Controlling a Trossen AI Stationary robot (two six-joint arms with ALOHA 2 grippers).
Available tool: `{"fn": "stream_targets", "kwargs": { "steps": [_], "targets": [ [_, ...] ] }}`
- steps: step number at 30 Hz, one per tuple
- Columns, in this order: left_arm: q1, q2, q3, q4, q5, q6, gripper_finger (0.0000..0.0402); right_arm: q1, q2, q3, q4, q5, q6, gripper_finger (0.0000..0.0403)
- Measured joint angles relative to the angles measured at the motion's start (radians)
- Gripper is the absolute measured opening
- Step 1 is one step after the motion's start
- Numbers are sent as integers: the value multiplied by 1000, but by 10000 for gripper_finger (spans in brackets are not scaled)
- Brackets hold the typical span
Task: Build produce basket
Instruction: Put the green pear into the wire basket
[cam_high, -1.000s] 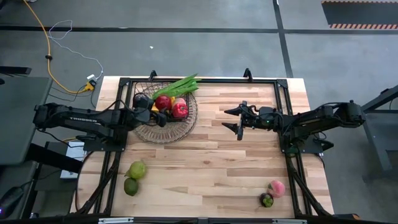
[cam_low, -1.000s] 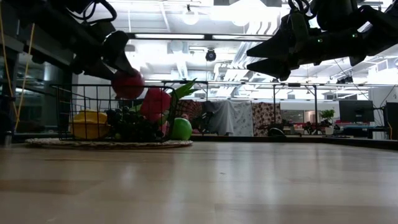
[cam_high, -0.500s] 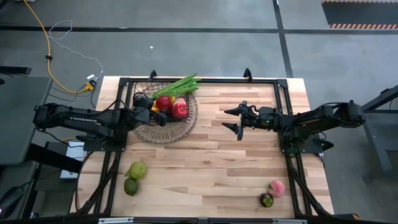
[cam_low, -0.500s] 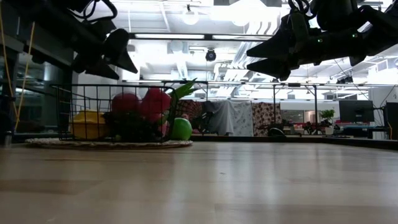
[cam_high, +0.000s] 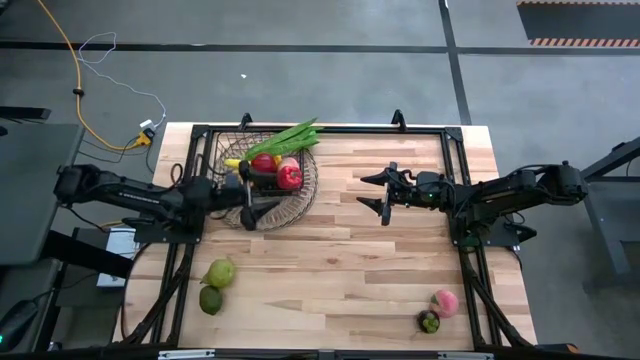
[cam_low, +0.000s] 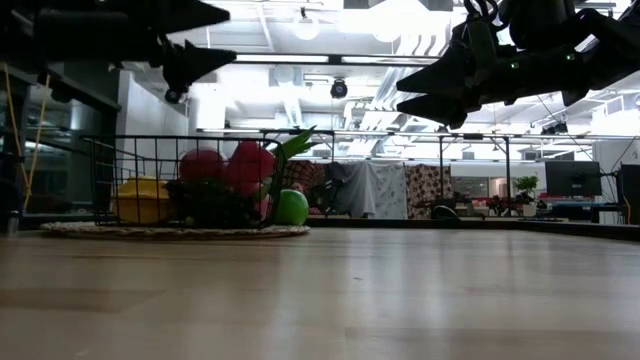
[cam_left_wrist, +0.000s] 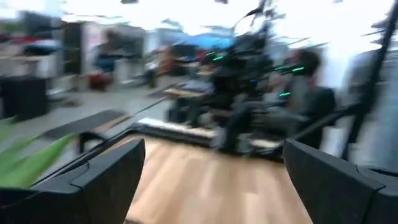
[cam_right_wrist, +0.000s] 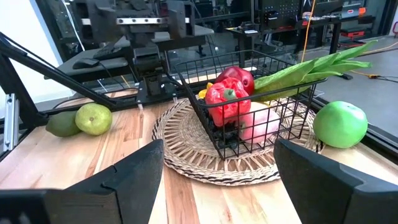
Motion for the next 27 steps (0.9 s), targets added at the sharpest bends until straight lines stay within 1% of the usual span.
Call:
{"fn": "stream_targets", "kwargs": {
  "steps": [2, 8, 27],
  "targets": [
    [11, 0, -16, 30, 59, -1, 367, 0, 0, 0, 0, 0, 0, 296],
    [19, -1, -17, 20, 99, 11, 367, 0, 0, 0, 1, 0, 0, 296],
    [19, 0, -17, 20, 101, 16, 367, 0, 0, 0, 2, 0, 0, 296]
  ]
}}
